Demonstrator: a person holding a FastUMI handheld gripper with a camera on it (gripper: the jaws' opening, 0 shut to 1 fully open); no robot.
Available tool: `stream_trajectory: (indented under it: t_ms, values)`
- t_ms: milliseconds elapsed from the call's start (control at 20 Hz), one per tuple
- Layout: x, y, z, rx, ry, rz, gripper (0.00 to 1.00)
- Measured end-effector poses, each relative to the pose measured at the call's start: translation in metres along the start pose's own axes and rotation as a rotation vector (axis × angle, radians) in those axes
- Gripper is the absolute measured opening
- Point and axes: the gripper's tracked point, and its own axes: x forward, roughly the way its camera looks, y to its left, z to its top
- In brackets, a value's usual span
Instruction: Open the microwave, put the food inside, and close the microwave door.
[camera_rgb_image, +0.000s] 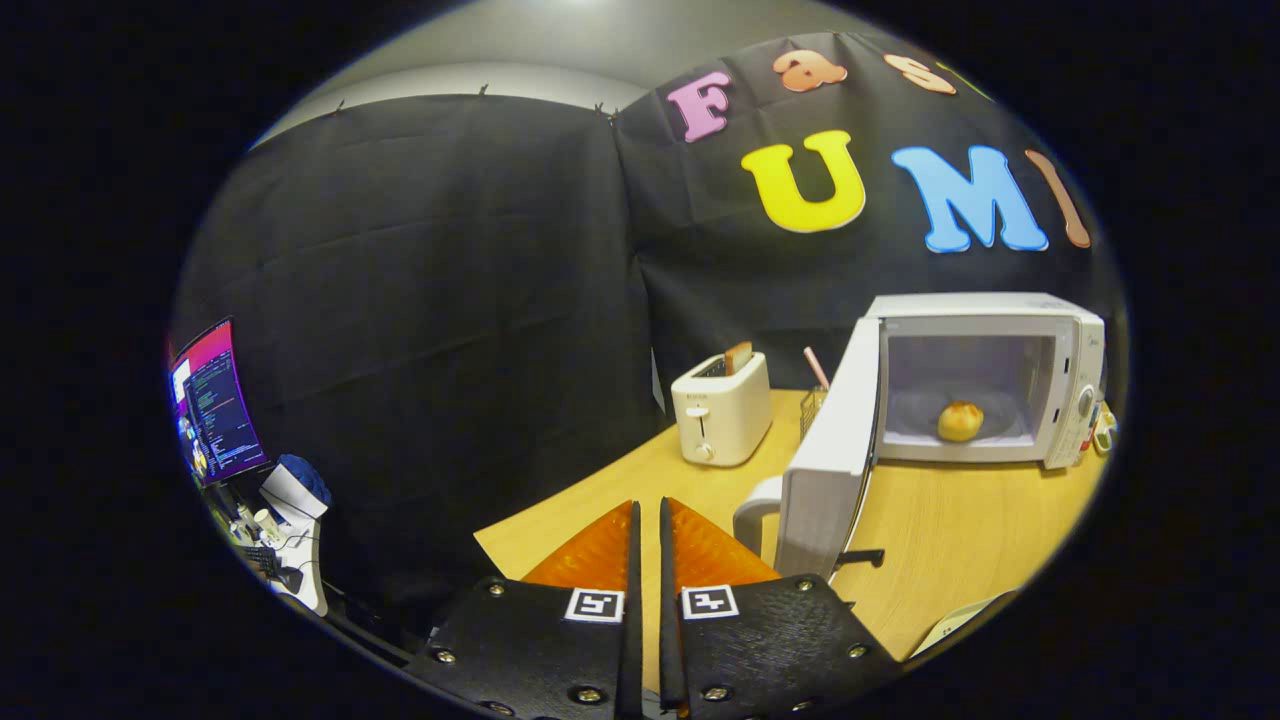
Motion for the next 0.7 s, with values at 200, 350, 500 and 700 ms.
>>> stream_trajectory:
  t_ms: [200, 350, 500, 700]
  values:
    - [0.004, -0.039, -0.015, 0.081, 0.049, -0.061, 0.07]
    - [-0.013, -0.052, -0.016, 0.047, 0.054, -0.076, 0.01]
    - [-0.026, -0.072, -0.020, 0.039, 0.057, -0.095, 0.01]
    - [-0.050, -0.107, -0.020, 0.063, 0.052, -0.152, 0.01]
